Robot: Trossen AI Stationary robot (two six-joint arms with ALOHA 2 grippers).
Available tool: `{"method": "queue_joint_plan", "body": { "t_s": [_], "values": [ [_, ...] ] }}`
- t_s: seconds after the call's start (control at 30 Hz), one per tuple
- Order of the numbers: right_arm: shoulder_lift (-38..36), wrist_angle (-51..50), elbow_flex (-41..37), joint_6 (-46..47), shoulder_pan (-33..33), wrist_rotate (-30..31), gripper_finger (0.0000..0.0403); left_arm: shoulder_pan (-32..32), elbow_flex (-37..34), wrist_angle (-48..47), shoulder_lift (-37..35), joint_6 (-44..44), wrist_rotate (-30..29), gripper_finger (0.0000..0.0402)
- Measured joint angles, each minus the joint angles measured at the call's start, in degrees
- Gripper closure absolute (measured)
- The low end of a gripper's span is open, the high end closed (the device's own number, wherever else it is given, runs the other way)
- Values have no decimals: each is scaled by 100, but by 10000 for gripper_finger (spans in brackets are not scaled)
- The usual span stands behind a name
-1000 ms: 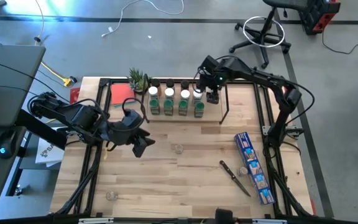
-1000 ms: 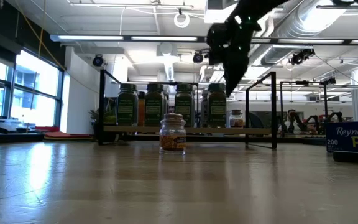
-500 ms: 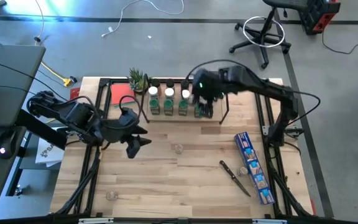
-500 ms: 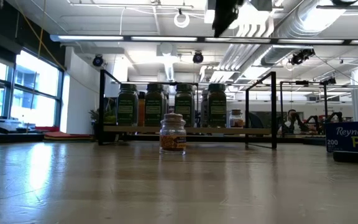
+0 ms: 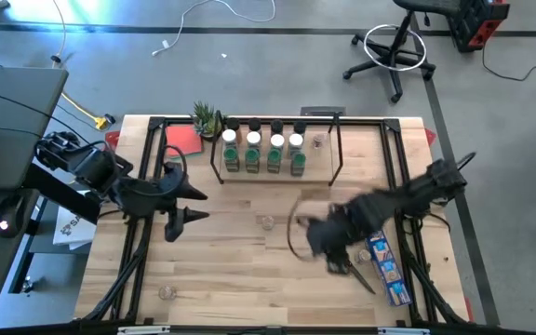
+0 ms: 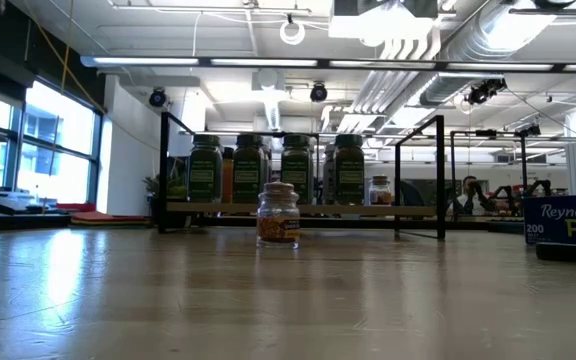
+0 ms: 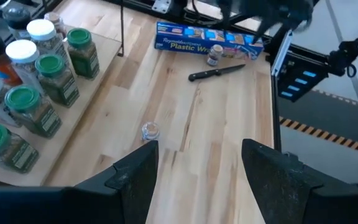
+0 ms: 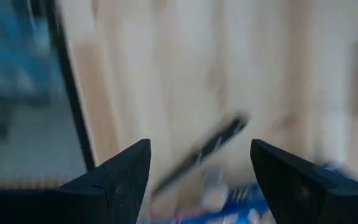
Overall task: Shelf spices
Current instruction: Put the transparent seasoning bottle on the shelf aligned with the other transparent seasoning bottle
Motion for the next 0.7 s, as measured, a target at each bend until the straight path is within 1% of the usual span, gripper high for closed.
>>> {"method": "queue_joint_plan", "body": {
  "t_s": [0.07,0.2,0.3,0.5,0.7],
  "values": [
    [0,14,-394,-220,291,-281,132,4,0,1,-6,6,5,177],
    [-15,320,-1157,-529,753,-309,132,4,0,-24,-7,43,119,177],
    [-156,863,-1744,-704,918,-346,133,4,0,-51,-7,-34,321,177],
    [-792,1506,-2879,-644,699,-188,133,7,0,-93,-7,-254,350,177],
    [-1461,2228,-3953,-860,548,-234,133,132,0,-101,-7,-308,307,177]
  ]
}}
